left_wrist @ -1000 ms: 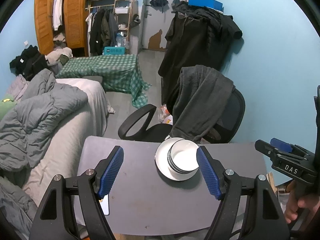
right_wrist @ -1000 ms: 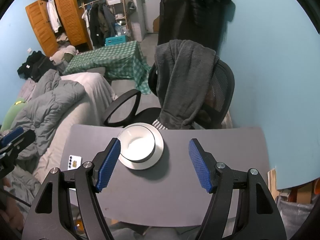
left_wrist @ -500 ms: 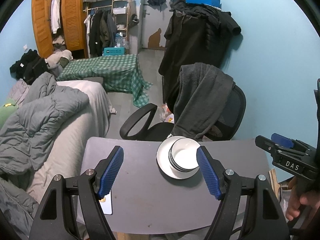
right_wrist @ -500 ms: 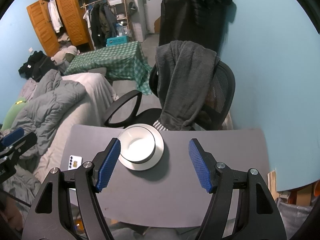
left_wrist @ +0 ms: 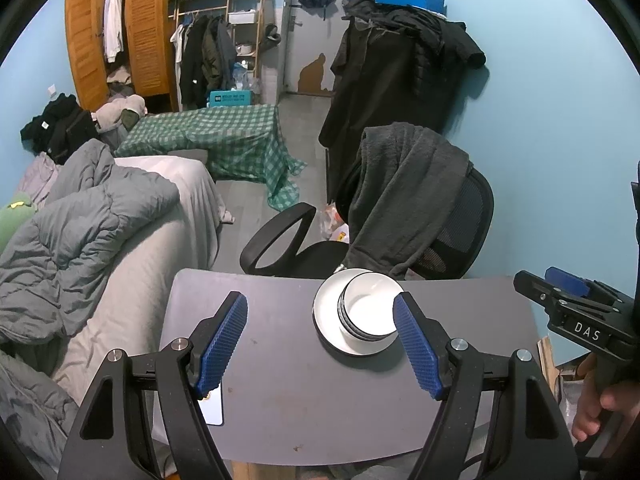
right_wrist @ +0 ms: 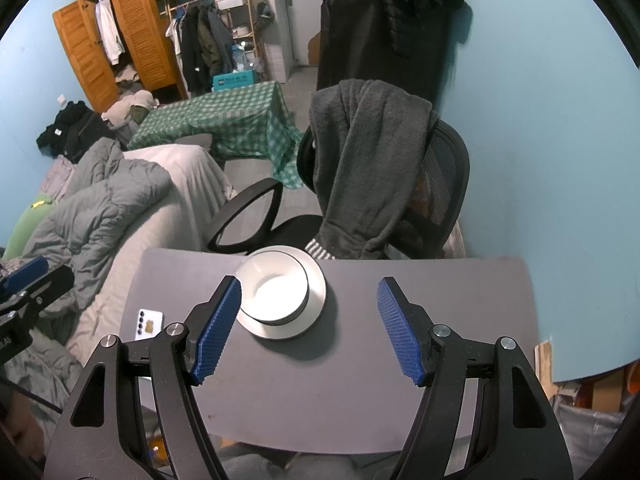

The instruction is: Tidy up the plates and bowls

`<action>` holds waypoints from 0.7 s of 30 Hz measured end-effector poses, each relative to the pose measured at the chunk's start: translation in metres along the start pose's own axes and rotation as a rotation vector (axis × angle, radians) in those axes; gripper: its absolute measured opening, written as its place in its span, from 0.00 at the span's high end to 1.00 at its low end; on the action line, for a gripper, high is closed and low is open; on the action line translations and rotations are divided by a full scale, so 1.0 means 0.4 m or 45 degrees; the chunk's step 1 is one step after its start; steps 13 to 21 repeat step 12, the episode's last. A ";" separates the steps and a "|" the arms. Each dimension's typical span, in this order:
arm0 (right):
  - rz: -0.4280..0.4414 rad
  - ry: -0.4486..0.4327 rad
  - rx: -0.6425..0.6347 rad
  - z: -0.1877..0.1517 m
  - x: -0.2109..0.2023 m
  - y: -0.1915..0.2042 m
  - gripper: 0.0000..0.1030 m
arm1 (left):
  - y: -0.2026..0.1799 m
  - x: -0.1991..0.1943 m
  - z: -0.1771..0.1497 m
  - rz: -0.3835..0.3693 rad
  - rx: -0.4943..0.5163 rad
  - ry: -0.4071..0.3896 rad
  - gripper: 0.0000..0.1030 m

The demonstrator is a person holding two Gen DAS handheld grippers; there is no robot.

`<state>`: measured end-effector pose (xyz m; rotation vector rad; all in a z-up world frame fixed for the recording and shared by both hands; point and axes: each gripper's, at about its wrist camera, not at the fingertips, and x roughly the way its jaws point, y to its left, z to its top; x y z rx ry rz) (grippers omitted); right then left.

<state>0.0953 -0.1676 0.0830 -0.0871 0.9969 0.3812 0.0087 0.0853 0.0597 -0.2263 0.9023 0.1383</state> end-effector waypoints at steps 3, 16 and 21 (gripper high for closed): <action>0.000 0.000 0.000 -0.001 0.000 -0.001 0.32 | -0.003 0.001 -0.004 0.003 0.001 0.000 0.20; -0.001 0.009 0.001 -0.005 0.000 -0.002 0.32 | -0.007 -0.012 -0.013 0.008 0.012 -0.028 0.20; -0.001 0.009 0.001 -0.005 0.000 -0.002 0.32 | -0.007 -0.012 -0.013 0.008 0.012 -0.028 0.20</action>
